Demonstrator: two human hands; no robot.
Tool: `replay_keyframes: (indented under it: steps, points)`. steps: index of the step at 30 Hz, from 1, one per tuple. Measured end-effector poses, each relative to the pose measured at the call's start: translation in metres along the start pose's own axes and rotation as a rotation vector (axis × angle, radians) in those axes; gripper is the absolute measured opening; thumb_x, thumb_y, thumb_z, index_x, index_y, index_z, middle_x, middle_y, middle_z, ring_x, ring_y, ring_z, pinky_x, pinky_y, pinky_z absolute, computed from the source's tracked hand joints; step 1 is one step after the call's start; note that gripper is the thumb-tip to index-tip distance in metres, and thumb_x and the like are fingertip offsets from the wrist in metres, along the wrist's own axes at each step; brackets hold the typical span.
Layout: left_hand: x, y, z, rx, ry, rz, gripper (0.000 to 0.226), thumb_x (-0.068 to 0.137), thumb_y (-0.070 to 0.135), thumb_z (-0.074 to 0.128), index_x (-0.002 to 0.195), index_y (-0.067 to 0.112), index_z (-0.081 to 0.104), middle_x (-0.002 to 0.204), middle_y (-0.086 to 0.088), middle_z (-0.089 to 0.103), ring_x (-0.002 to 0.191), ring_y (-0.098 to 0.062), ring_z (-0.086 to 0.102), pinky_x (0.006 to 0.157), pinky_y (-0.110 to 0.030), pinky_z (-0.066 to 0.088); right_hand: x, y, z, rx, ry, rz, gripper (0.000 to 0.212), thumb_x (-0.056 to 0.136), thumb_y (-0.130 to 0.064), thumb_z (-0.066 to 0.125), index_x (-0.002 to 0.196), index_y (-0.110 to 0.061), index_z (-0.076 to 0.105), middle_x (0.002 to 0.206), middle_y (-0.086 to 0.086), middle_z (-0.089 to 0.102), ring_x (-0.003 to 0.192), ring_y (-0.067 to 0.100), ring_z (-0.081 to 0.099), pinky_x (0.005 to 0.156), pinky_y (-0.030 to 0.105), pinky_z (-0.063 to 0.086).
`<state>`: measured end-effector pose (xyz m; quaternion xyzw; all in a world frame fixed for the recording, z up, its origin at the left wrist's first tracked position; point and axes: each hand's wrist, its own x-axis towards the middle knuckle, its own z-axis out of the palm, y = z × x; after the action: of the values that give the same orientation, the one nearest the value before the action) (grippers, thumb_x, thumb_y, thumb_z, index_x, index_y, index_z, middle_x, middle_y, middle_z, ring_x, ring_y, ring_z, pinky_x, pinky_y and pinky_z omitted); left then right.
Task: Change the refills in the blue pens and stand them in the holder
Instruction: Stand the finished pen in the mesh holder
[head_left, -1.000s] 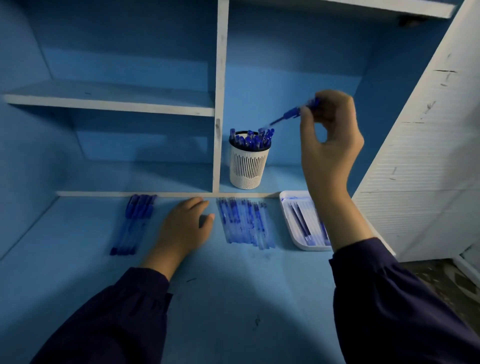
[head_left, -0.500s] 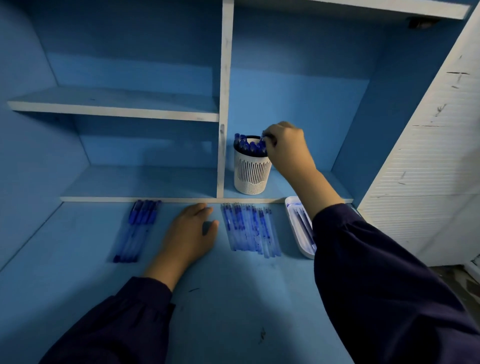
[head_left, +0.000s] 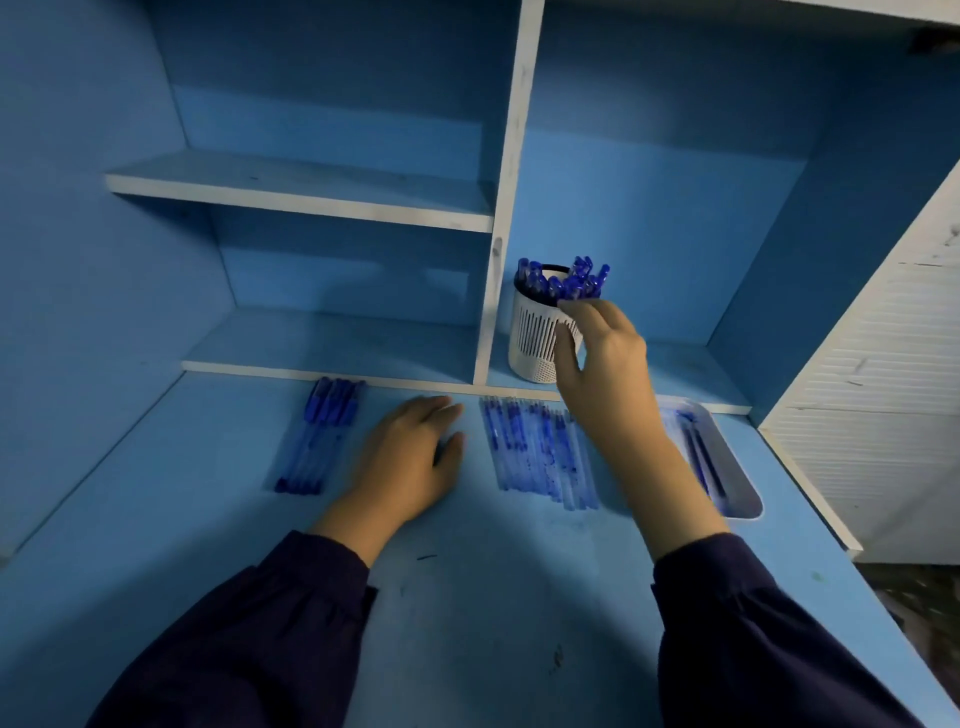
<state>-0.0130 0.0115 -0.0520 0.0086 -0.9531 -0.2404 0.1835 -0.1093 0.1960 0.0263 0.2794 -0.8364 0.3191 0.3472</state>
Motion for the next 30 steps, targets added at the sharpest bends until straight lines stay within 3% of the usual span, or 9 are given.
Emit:
replay_keyframes:
  steps: [4,10,14,21,27,30]
  points:
    - [-0.009,-0.016,-0.024,0.076,0.07,0.062,0.039,0.094,0.027,0.055,0.128,0.011,0.065,0.134,-0.005,0.061,0.123,-0.026,0.056,0.102,-0.035,0.044,-0.035,-0.024,0.026,0.088,-0.103,-0.012,0.024,0.087,0.002,0.051,0.105,0.003,0.067,0.103,0.019,0.067,0.091,0.038,0.062,0.081,0.036,0.048]
    - [-0.03,-0.06,-0.057,0.11,0.124,-0.063,0.047,0.095,0.035,0.045,0.132,0.013,0.063,0.139,-0.002,0.058,0.128,-0.023,0.052,0.106,-0.035,0.04,-0.065,-0.058,0.072,0.157,-0.425,-0.007,0.034,0.091,-0.006,0.053,0.123,0.002,0.061,0.121,0.018,0.064,0.112,0.038,0.057,0.095,0.041,0.048]
    - [-0.039,-0.085,-0.072,0.125,0.088,-0.144,0.041,0.101,0.026,0.049,0.141,0.016,0.054,0.147,0.0,0.048,0.134,-0.02,0.045,0.109,-0.029,0.032,-0.072,-0.085,0.093,0.274,-0.539,0.07,0.039,0.096,-0.014,0.053,0.133,0.0,0.054,0.132,0.017,0.057,0.123,0.032,0.052,0.105,0.032,0.04]
    - [-0.045,-0.103,-0.075,-0.04,-0.022,-0.278,0.05,0.102,0.034,0.043,0.151,0.031,0.035,0.158,0.014,0.03,0.144,-0.006,0.027,0.114,-0.023,0.021,-0.068,-0.117,0.118,0.401,-0.511,0.114,0.039,0.091,-0.019,0.065,0.126,-0.002,0.062,0.121,0.016,0.064,0.114,0.029,0.058,0.097,0.021,0.038]
    - [-0.045,-0.101,-0.074,0.028,-0.083,-0.25,0.051,0.104,0.034,0.04,0.154,0.028,0.03,0.159,0.008,0.028,0.149,-0.01,0.017,0.117,-0.024,0.013,-0.072,-0.114,0.123,0.398,-0.496,0.086,0.025,0.084,-0.014,0.071,0.108,-0.007,0.072,0.108,0.013,0.066,0.101,0.027,0.062,0.09,0.019,0.041]
    - [-0.044,-0.101,-0.075,0.026,-0.092,-0.257,0.052,0.104,0.036,0.038,0.154,0.027,0.027,0.16,0.007,0.027,0.149,-0.011,0.016,0.119,-0.027,0.012,-0.07,-0.111,0.119,0.386,-0.478,0.122,0.021,0.083,-0.008,0.069,0.104,-0.004,0.071,0.105,0.013,0.066,0.097,0.027,0.062,0.085,0.004,0.035]
